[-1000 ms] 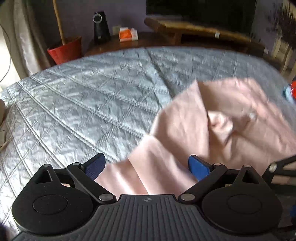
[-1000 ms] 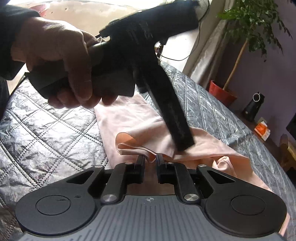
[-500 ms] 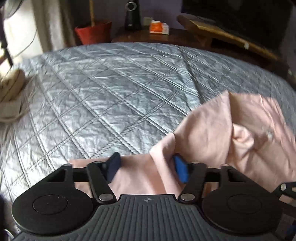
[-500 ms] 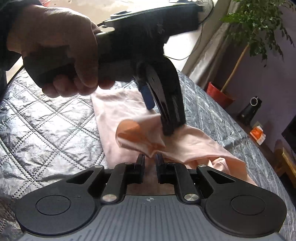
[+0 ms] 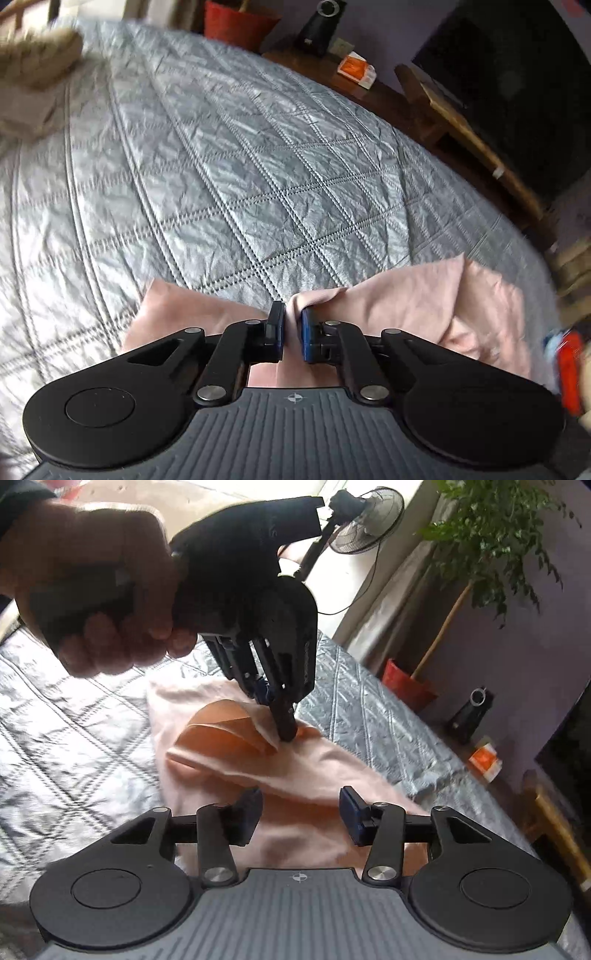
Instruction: Fold clothes
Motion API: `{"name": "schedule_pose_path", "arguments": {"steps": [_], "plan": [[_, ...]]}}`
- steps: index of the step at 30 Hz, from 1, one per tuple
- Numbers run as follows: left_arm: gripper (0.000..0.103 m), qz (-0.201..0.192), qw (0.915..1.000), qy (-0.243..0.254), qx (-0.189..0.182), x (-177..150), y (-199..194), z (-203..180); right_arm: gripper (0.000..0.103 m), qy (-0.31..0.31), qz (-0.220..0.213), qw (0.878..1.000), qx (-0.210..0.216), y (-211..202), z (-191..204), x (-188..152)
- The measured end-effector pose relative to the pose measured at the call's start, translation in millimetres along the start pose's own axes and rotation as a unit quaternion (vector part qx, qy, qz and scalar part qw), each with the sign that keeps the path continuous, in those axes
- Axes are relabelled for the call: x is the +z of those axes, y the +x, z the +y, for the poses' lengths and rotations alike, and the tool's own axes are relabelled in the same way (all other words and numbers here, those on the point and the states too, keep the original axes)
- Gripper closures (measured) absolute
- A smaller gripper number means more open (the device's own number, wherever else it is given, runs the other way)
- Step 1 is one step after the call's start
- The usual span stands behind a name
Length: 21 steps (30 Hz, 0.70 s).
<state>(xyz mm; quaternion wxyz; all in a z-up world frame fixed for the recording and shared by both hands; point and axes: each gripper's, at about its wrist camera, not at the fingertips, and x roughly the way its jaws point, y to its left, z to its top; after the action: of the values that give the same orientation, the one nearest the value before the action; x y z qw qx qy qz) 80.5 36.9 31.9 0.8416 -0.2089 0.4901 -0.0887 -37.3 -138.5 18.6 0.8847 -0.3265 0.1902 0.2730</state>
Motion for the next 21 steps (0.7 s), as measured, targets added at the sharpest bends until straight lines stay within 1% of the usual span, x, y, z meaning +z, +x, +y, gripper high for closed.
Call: {"name": "schedule_pose_path", "arguments": {"steps": [3,5,7,9,10,11,12,13,15,16,18,20,21], "plan": [[0.091,0.009,0.9986,-0.043,-0.030,5.5,1.8,13.6,0.052,-0.052,0.013,0.999,0.003,8.9,13.3,-0.5],[0.091,0.018,0.9953,-0.078,-0.056,7.4,4.8,24.0,0.047,-0.065,0.003,0.998,0.003,9.4,18.0,1.0],[0.091,0.029,0.9906,-0.108,-0.080,7.7,8.2,32.0,0.035,-0.073,-0.005,0.997,-0.002,11.8,21.5,5.0],[0.091,0.041,0.9848,-0.132,-0.105,7.2,11.9,38.2,0.033,-0.079,-0.014,0.997,-0.004,15.4,24.5,9.5],[0.091,0.046,0.9815,-0.144,-0.117,6.9,13.8,41.3,0.035,-0.080,-0.016,0.997,-0.004,17.8,26.0,11.9],[0.091,0.050,0.9800,-0.149,-0.122,6.7,15.0,42.9,0.036,-0.083,-0.019,0.996,-0.002,20.5,27.9,14.4],[0.091,0.051,0.9797,-0.149,-0.123,6.6,15.7,43.7,0.037,-0.084,-0.021,0.996,0.000,22.3,29.5,16.3],[0.091,0.053,0.9794,-0.150,-0.124,6.5,16.4,44.5,0.040,-0.086,-0.019,0.996,0.001,24.8,30.1,17.8],[0.091,0.043,0.9864,-0.120,-0.104,9.3,13.6,39.5,0.045,-0.082,-0.017,0.996,0.008,26.9,28.7,19.3],[0.091,0.037,0.9899,-0.101,-0.091,11.0,11.8,36.3,0.052,-0.079,-0.014,0.997,0.011,26.1,27.3,19.0],[0.091,0.025,0.9952,-0.067,-0.067,12.9,7.2,28.4,0.058,-0.073,-0.012,0.997,0.010,25.0,23.9,19.4],[0.090,0.025,0.9963,-0.055,-0.062,14.2,7.5,26.8,0.069,-0.058,-0.004,0.998,0.015,26.9,19.3,19.2],[0.088,0.026,0.9963,-0.053,-0.062,14.9,7.9,27.3,0.080,-0.051,0.002,0.998,0.019,27.5,17.9,18.6]]}}
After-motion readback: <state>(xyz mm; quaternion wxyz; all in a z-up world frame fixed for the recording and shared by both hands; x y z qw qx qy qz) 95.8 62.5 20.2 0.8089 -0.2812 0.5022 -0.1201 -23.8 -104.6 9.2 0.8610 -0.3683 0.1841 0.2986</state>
